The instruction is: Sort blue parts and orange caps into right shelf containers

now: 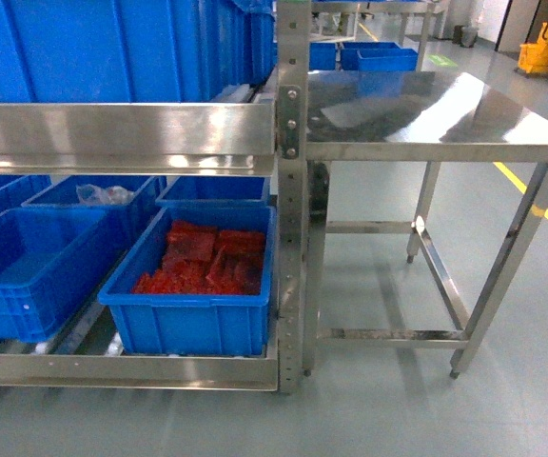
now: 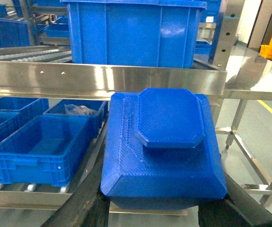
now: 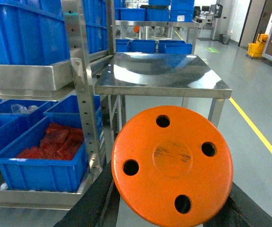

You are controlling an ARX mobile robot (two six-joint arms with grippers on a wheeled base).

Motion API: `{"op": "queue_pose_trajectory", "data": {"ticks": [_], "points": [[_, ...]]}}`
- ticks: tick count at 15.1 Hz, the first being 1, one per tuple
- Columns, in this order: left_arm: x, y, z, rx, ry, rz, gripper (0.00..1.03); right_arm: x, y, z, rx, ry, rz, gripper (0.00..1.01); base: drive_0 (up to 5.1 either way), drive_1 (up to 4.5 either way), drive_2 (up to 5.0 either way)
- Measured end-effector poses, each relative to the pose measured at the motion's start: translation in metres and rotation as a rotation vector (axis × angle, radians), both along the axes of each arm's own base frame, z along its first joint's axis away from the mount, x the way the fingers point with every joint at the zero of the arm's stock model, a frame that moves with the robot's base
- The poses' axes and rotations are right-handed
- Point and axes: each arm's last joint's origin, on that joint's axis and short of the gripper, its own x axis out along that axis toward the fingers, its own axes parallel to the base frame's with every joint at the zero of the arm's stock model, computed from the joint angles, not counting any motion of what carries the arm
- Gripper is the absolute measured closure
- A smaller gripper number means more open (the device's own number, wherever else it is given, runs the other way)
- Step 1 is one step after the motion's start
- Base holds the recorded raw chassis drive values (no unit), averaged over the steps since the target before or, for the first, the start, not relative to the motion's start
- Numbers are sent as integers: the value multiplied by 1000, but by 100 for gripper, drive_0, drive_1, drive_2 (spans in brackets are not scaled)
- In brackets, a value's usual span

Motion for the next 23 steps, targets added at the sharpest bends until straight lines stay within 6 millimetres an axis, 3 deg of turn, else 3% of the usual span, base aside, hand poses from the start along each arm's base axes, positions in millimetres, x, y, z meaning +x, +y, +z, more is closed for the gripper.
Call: {"op": "queue_pose_trajectory", "data": {"ticks": [23], "points": [[0, 0, 0, 0, 1, 0, 60, 0, 0, 0, 0, -2, 0, 59, -493, 243, 243]]}}
